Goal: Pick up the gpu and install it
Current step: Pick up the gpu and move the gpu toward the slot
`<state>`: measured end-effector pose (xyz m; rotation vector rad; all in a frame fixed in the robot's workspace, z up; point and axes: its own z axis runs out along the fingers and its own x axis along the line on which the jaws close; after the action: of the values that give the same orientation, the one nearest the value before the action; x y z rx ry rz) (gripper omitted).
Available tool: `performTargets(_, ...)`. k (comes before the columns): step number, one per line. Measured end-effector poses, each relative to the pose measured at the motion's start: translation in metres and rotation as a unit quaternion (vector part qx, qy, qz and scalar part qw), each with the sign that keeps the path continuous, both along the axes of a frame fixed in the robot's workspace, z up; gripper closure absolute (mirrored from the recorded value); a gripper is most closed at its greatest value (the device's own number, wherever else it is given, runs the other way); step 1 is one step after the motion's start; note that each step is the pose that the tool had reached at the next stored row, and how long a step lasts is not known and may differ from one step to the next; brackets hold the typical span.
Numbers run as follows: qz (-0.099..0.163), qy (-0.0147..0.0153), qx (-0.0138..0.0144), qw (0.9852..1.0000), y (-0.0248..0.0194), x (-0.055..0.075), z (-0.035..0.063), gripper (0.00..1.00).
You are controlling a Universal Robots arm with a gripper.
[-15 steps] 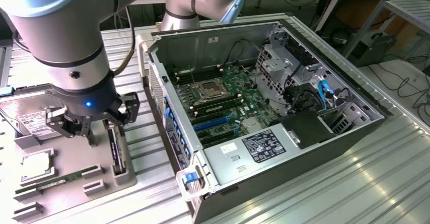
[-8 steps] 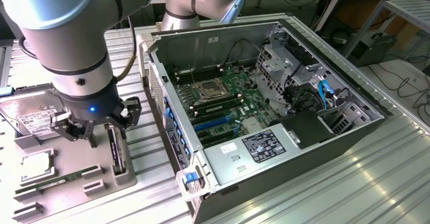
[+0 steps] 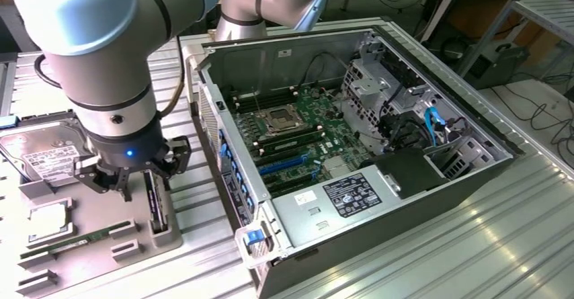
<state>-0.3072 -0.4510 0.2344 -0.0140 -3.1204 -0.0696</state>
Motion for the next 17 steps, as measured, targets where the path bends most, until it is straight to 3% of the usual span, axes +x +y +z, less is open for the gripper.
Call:
performTargets(5, 0.0, 0.0038, -0.0008, 1.0, 0.0, 0.001, -0.0044, 0.41)
performTargets(7, 0.0, 0.004, -0.0009, 1.0, 0.0, 0.001, -0.0047, 0.54)
performTargets(9, 0.0, 0.0038, -0.0006, 1.0, 0.0001, 0.001, -0.0056, 0.54)
performTargets(10, 0.0, 0.0038, -0.0007, 1.0, 0.0001, 0.001, -0.0065, 0.61)
performTargets(17, 0.0, 0.0074, -0.0007, 1.0, 0.0002, 0.004, -0.012, 0.61)
